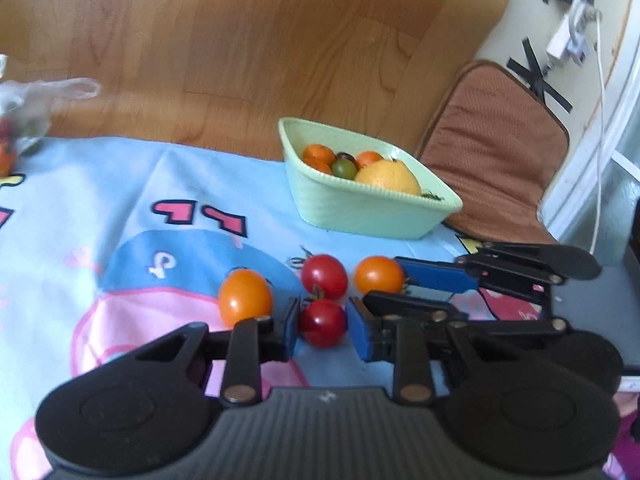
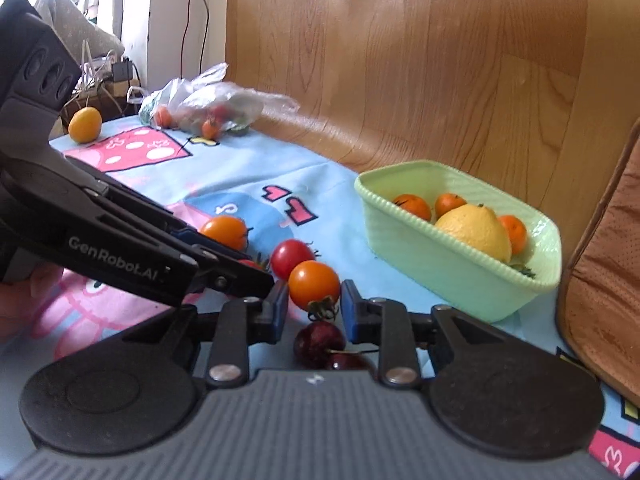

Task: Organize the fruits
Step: 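Grasp a red cherry tomato with the left tool while the right tool grasps an orange cherry tomato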

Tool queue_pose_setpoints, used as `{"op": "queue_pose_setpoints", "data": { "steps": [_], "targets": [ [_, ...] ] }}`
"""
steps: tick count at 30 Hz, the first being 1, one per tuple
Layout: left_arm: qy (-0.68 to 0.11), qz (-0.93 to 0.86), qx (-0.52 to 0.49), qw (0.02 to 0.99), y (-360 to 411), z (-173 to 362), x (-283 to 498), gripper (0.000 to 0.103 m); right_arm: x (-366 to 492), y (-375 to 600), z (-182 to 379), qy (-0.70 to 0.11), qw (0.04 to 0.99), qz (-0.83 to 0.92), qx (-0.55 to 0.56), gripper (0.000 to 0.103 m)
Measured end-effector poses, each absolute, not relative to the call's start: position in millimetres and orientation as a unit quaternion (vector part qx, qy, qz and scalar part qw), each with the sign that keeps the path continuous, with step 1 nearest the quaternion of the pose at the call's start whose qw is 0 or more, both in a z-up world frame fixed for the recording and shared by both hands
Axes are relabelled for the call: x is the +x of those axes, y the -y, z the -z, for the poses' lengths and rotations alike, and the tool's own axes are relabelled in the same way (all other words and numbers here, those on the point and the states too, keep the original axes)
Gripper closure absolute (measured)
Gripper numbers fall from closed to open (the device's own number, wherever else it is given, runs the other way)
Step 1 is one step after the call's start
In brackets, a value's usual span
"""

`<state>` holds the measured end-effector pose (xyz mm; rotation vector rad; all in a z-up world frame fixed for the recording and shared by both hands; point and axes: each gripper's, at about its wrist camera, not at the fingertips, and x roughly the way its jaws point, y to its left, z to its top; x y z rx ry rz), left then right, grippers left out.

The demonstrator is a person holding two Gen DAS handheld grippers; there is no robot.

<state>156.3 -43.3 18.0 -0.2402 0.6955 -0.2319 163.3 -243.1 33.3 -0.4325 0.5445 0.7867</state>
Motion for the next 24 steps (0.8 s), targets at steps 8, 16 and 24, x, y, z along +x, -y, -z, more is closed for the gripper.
{"op": "queue_pose_setpoints", "data": {
  "steps": [8,16,24],
  "targets": [
    [-0.297,0.108,-0.110,0.942,35,-35,71,0.077,120,262,-61,-0.250,0.871,-0.398,-0.143,0.072],
    [-0.309,0.093,-0.116,0.939,37,-11,40,0.077,58,264,-32,-0.325,0.844,-0.404,-0.138,0.072],
    [-0.302,0.081,-0.075,0.947,48,-10,37,0.077,46,256,-26,-0.309,0.856,-0.383,-0.158,0.072]
  ]
}}
